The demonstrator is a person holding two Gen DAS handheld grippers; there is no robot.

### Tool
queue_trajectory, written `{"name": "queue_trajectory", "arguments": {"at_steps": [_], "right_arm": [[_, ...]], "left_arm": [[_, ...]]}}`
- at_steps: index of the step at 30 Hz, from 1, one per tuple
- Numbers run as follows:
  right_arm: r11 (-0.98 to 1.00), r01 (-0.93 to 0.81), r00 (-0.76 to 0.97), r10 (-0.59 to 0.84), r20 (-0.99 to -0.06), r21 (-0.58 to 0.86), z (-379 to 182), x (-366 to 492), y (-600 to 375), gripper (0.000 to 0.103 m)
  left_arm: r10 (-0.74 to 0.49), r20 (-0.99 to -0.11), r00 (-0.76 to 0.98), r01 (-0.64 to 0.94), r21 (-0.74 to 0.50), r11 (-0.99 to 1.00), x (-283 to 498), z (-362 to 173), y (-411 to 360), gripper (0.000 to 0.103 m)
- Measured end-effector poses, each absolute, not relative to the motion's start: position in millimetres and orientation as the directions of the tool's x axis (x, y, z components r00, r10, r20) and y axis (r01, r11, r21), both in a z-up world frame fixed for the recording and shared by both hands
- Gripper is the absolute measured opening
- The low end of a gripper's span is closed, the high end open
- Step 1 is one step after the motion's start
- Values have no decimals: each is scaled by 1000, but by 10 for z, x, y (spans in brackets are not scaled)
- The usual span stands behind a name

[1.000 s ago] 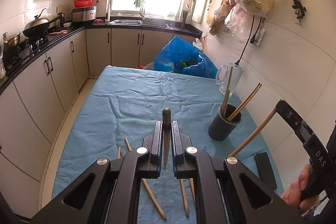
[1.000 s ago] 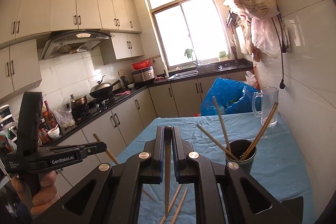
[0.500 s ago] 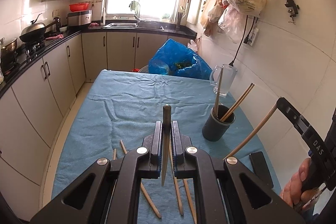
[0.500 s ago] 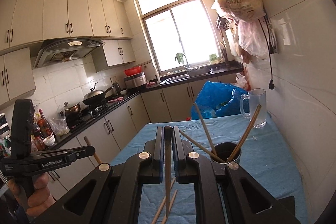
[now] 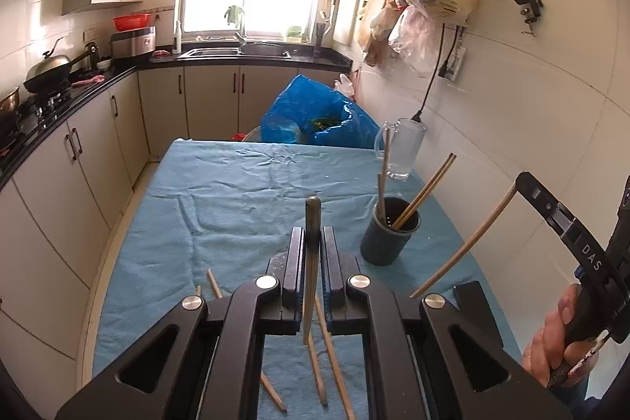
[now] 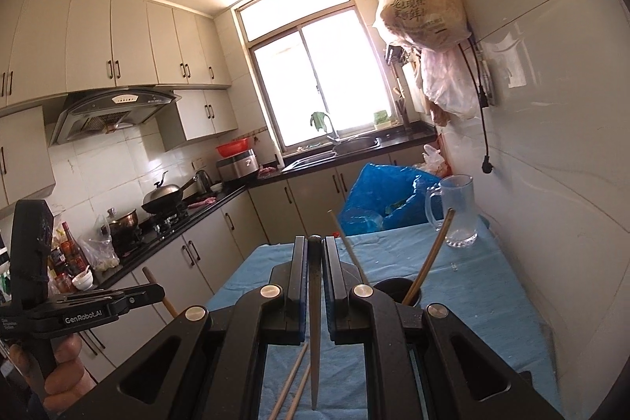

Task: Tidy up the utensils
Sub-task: 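Carry both upright chopsticks over the grey cup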

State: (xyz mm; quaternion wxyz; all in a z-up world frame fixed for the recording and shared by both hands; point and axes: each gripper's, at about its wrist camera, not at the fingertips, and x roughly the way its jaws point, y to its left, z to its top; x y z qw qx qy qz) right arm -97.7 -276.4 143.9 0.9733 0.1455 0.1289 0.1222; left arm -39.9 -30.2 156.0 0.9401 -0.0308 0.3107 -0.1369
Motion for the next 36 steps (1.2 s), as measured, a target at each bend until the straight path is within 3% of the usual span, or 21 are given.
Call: {"name": "queue_trajectory", "arguments": {"at_steps": [22, 36], "right_arm": [[934, -151, 958, 219, -186, 323, 1552, -1029, -3139, 8], [952, -110, 979, 154, -134, 285, 2002, -680, -3397, 8]], "left_arm": [[-354, -562, 748, 361, -103, 927, -263, 1818, -972, 7], [-407, -516, 754, 423, -94, 901, 74, 2216, -1459, 7]]}}
